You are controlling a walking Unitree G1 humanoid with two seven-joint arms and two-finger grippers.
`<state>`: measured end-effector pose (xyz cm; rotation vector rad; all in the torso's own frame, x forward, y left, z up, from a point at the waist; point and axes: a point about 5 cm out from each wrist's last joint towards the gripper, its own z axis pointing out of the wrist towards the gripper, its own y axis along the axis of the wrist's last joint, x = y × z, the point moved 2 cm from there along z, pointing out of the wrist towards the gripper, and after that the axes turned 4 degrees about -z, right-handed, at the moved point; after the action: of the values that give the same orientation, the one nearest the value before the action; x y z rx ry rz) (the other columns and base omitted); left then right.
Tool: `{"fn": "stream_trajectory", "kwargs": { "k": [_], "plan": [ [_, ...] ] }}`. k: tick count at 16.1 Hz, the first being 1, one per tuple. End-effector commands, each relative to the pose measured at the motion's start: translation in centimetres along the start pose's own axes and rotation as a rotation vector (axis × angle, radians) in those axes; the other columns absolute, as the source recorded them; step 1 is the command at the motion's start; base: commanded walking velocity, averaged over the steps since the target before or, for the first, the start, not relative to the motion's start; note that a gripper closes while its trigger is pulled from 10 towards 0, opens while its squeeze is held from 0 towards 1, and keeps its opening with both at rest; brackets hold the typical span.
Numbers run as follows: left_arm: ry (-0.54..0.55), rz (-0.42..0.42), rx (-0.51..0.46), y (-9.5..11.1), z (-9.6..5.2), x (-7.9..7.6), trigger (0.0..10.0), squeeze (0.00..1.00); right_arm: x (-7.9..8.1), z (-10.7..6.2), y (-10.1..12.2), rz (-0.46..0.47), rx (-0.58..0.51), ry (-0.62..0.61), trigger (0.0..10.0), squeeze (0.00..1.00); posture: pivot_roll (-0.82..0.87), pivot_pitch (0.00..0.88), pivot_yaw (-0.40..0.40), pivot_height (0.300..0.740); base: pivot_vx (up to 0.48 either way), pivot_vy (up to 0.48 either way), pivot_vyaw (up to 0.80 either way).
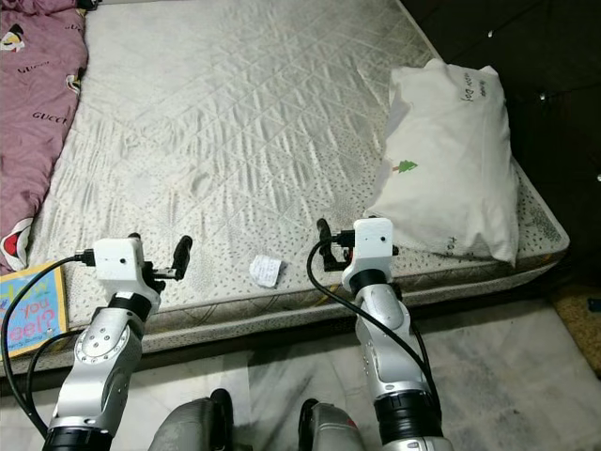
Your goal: Clean up the room
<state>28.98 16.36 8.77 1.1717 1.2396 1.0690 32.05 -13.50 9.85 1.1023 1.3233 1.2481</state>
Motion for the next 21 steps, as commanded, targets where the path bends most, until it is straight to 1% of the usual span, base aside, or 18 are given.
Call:
{"fn": "stream_trajectory", "kwargs": {
  "k": [1,5,8,13,14,15,17,18,21],
  "plan": [
    [0.001,0.002,-0.002,0.04,-0.23,0.15,10.0,0.0,-0.17,-0.09,0.03,0.001,0.0,-0.004,10.0,0.0,0.04,0.198,-0.035,0.74,0.292,0.0,0.0],
    [-0.006,-0.002,-0.007,0.11,-0.12,0.06,10.0,0.0,-0.18,-0.01,0.09,-0.002,0.0,-0.004,10.0,0.0,0.04,0.205,-0.035,0.74,0.295,0.0,0.0],
    [0.041,-0.012,0.005,-0.11,0.01,0.44,10.0,0.0,-0.15,0.04,0.08,-0.003,-0.002,-0.004,10.0,0.0,0.04,0.208,-0.03,0.74,0.0,0.0,0.0],
    [0.018,-0.015,-0.007,0.02,-0.13,0.0,10.0,0.0,0.25,-0.07,0.01,-0.007,-0.005,0.008,10.0,0.0,0.04,0.202,-0.034,0.74,0.0,0.0,0.0],
    [0.019,-0.015,-0.007,0.01,-0.16,0.0,10.0,0.0,0.27,-0.09,-0.01,-0.007,-0.004,0.01,10.0,0.0,0.04,0.201,-0.034,0.74,0.0,0.0,0.0],
    [0.038,-0.034,0.001,-0.15,-0.32,0.18,10.0,0.0,0.31,-0.13,0.01,-0.01,-0.009,0.017,10.0,0.0,0.04,0.199,-0.035,0.74,0.0,0.0,0.0],
    [0.054,-0.04,0.009,-0.33,-0.48,0.47,10.0,0.0,0.18,-0.22,-0.15,0.011,-0.004,0.008,10.0,0.0,0.05,0.198,-0.035,0.74,0.0,0.0,0.0],
    [0.059,-0.023,0.02,-0.46,-0.48,0.57,10.0,0.0,0.13,-0.25,-0.21,0.02,-0.001,0.006,10.0,0.0,0.05,0.197,-0.035,0.74,0.0,0.0,0.0],
    [0.047,-0.017,0.02,-0.42,-0.51,0.41,10.0,0.0,0.34,-0.26,-0.1,0.04,-0.005,0.016,10.0,0.0,0.05,0.206,-0.032,0.74,0.0,0.0,0.0]
  ]
}}
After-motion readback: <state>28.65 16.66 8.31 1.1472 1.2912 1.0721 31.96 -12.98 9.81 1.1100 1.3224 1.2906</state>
